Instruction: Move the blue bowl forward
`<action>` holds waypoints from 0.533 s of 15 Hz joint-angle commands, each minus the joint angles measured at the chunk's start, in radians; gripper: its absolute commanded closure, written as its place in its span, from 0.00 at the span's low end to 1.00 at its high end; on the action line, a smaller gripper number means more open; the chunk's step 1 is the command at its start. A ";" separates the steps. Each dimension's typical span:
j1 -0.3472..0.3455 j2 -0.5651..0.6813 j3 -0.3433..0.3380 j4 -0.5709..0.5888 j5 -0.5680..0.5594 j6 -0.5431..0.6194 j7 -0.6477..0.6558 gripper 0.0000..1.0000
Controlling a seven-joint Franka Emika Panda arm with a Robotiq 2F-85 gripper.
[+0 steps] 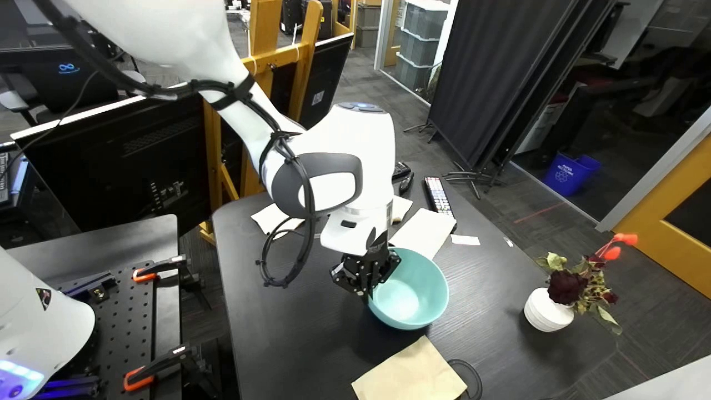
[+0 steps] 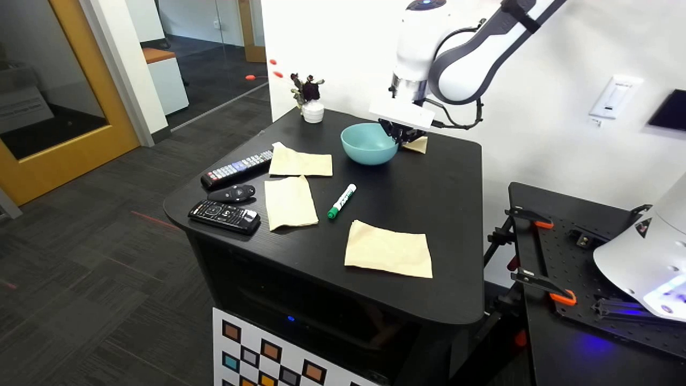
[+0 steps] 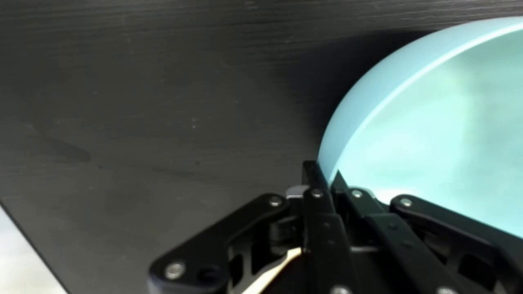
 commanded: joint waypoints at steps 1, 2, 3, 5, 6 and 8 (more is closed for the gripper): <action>0.040 -0.123 -0.059 -0.174 -0.134 0.042 0.029 0.99; 0.043 -0.149 -0.072 -0.208 -0.193 0.048 0.034 0.99; 0.042 -0.174 -0.082 -0.244 -0.252 0.061 0.044 0.99; 0.027 -0.224 -0.089 -0.301 -0.376 0.065 0.078 0.99; 0.011 -0.250 -0.082 -0.329 -0.441 0.063 0.092 0.99; -0.029 -0.300 -0.060 -0.384 -0.563 0.064 0.123 0.99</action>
